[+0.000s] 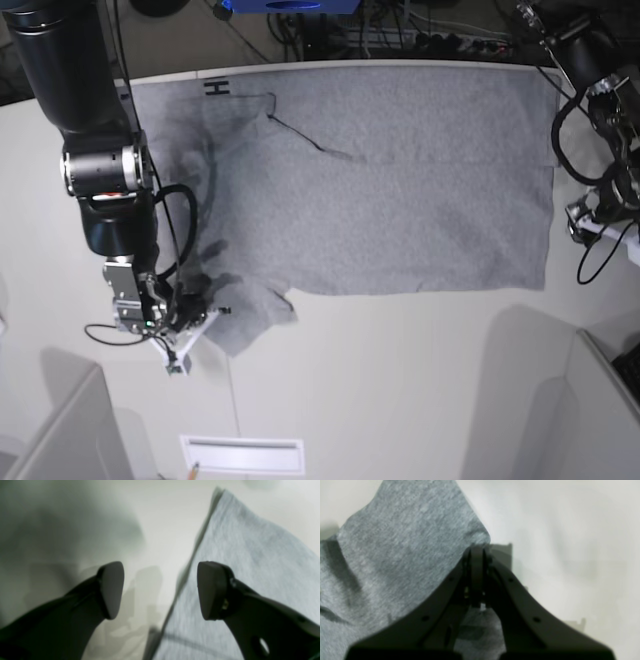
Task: Fold the T-shirt properly
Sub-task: 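Move right gripper to the sleeve hem, left gripper to the hem corner, then close both grippers on the shirt's sleeve and hem edge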
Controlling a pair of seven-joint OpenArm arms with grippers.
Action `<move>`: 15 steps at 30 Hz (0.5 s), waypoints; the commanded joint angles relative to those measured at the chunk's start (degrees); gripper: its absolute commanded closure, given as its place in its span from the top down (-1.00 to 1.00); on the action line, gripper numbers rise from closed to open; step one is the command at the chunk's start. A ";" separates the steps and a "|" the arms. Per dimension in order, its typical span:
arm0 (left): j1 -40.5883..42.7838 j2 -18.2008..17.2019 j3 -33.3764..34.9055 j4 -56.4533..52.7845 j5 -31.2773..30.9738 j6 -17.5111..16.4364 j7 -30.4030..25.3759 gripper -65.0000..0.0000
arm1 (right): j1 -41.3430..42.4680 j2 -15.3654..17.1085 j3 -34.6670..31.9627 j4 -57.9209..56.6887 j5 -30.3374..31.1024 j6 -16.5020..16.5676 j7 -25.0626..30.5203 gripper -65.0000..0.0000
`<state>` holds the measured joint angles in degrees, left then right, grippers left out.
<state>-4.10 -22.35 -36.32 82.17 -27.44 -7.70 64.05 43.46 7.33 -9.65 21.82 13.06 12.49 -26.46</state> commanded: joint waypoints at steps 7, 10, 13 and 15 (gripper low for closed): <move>-13.09 -1.34 13.85 -15.84 5.16 -0.16 -10.29 0.33 | 1.59 -0.43 -0.06 0.29 -0.18 -0.05 -1.01 -1.00; -16.43 -1.17 14.56 -22.52 5.16 -0.16 -14.16 0.33 | 1.59 -0.52 -0.06 0.29 -0.18 -0.05 -1.01 -1.00; -19.95 -1.17 16.05 -27.71 5.16 -0.16 -17.59 0.33 | 1.59 -0.61 -0.06 0.29 -0.18 -0.14 -1.01 -1.00; -21.79 -1.17 17.37 -29.73 5.16 -0.16 -18.82 0.33 | 2.12 -0.70 -0.06 0.29 -0.18 -0.14 -1.01 -1.00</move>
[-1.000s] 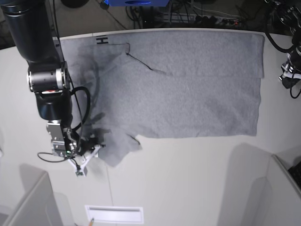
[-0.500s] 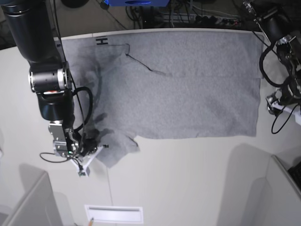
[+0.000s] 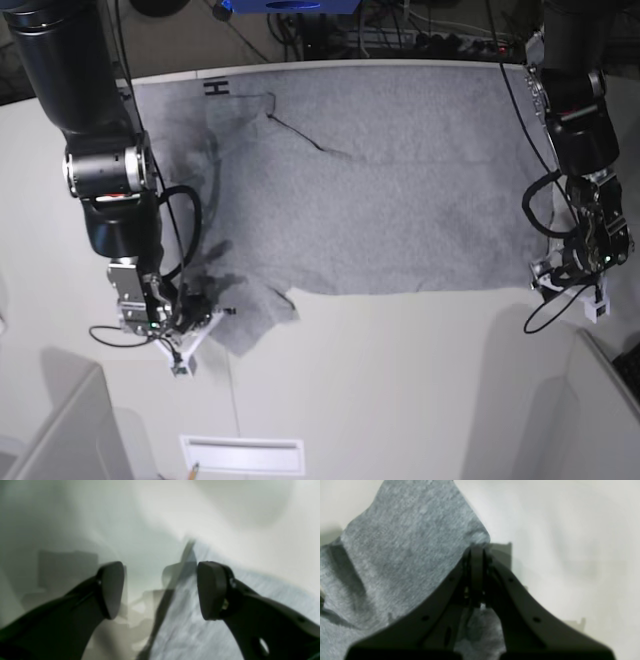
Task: Fold the T-shirt properly
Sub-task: 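Close both grippers on the shirt's sleeve and hem edge, then lift the gripped edge and fold it over onto the collar edge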
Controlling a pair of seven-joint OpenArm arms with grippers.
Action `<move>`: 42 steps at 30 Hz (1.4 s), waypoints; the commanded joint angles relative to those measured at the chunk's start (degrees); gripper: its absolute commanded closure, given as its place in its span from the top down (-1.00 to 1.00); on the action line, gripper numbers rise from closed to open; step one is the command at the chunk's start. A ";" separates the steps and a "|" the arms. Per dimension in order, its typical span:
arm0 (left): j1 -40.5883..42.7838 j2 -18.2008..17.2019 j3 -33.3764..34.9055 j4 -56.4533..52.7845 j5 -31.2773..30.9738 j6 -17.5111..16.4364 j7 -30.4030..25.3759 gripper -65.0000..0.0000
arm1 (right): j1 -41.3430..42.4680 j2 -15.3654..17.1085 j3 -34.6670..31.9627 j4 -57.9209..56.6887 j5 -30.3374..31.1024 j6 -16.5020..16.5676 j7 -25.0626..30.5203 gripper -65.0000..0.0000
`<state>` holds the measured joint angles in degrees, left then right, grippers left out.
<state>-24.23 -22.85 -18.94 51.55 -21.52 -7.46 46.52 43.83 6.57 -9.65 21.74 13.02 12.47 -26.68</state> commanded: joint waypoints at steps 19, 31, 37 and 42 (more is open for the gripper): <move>-2.28 2.32 7.38 -7.99 -0.77 -0.40 -5.78 -0.58 | 1.57 0.25 -0.06 0.37 -0.14 -0.29 -0.80 -1.00; 0.71 2.15 7.38 0.19 -0.86 -0.40 -4.98 -1.00 | 1.66 0.60 0.20 0.55 -0.14 -0.29 -0.71 -1.00; 6.69 2.06 7.29 14.69 -0.77 -0.40 0.20 -1.00 | 0.08 2.27 0.20 6.79 -0.14 -0.29 -0.97 -1.00; 7.92 2.15 6.85 17.42 -0.86 -0.40 0.29 -1.00 | -4.49 3.76 0.29 21.30 -0.14 -0.38 -6.95 -1.00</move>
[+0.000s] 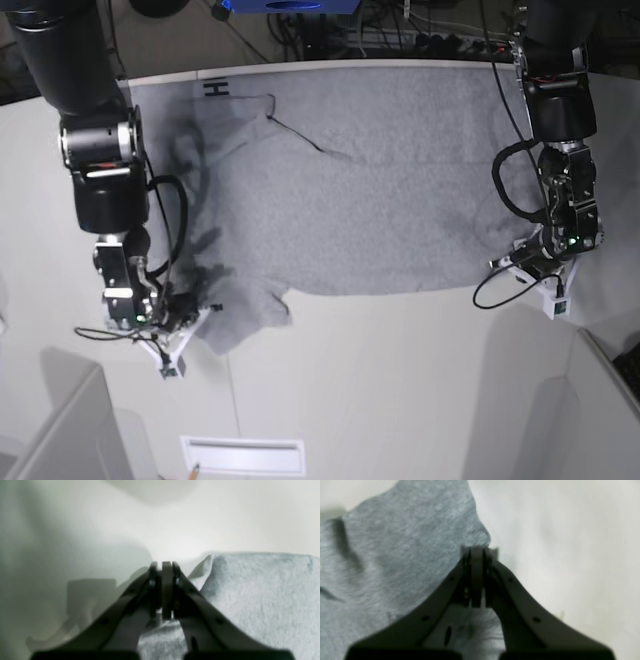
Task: Fold the T-shirt properly
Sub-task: 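Lift the gripped edge and fold it over onto the collar edge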
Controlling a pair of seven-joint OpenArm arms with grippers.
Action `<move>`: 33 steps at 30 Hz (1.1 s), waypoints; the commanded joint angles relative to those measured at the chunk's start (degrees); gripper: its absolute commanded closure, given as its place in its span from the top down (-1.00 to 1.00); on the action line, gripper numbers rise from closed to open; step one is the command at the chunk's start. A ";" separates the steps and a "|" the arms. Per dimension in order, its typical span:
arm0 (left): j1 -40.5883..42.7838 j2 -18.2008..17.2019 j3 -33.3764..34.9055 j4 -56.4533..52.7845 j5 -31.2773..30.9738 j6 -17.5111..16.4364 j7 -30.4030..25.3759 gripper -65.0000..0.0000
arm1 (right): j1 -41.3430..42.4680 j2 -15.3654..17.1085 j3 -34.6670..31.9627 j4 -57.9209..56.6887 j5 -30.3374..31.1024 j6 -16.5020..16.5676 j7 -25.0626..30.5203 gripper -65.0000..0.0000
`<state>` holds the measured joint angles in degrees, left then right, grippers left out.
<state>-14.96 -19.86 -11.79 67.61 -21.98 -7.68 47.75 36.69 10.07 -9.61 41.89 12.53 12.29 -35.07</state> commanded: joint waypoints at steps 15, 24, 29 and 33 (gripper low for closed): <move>8.85 -0.76 -0.56 27.20 -0.48 -0.19 6.80 -1.00 | -8.95 1.76 7.45 28.31 0.26 -0.29 -12.53 -1.00; 17.64 -0.76 -13.22 35.90 -13.32 -0.19 12.25 -1.00 | -12.56 2.46 7.63 34.99 0.26 -0.29 -16.49 -1.00; 22.57 -0.93 -19.72 39.86 -20.79 -0.19 13.31 -1.00 | -17.21 2.46 7.72 42.81 0.26 -0.29 -20.18 -1.00; 25.20 -1.02 -22.19 41.53 -23.78 -0.19 13.84 -1.00 | -18.53 2.37 7.72 44.22 0.26 -0.29 -21.50 -1.00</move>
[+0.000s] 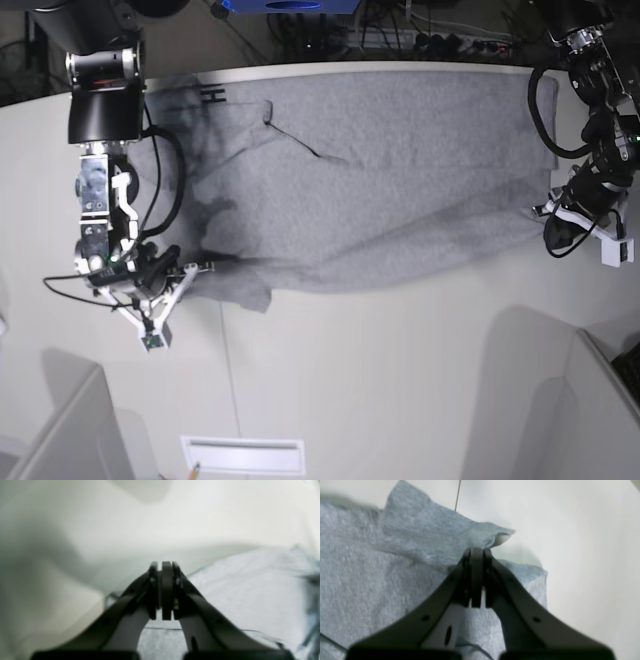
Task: Fold the T-shirt properly
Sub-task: 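Lift the gripped edge and fold it over onto the collar edge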
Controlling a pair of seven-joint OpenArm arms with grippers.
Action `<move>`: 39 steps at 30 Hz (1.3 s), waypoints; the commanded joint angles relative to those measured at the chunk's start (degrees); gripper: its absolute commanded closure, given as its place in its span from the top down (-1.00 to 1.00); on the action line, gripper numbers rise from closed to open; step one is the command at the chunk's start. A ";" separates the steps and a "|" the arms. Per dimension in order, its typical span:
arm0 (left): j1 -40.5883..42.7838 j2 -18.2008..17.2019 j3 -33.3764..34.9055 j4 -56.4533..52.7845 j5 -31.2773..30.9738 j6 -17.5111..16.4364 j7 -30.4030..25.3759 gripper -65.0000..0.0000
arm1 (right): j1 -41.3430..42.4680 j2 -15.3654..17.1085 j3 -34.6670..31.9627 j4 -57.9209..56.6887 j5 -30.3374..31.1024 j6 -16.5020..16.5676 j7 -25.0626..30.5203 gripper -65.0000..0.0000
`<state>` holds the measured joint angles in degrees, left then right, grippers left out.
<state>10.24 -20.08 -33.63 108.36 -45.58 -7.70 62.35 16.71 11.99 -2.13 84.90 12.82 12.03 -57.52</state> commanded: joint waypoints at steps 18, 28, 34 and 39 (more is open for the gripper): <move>8.62 -3.70 -7.47 4.39 -11.08 -0.16 2.58 -1.00 | -11.13 -0.96 10.70 13.51 0.15 0.14 -1.69 -1.00; 10.81 -4.94 -7.47 4.39 -11.16 -0.16 2.66 -1.00 | -17.63 -2.71 16.77 21.95 0.41 0.41 -2.40 -1.00; 11.08 -5.73 -7.30 5.27 -11.25 -0.16 2.66 -1.00 | -20.53 -5.70 19.85 25.47 1.11 0.41 -3.10 -1.00; 12.05 -6.08 -7.47 5.45 -11.25 -0.16 2.75 -1.00 | -24.23 -5.79 21.69 26.70 6.04 0.23 -3.10 -1.00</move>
<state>22.15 -24.88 -40.51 112.77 -55.83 -7.70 66.26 -8.27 5.65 19.42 110.37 18.11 12.45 -61.76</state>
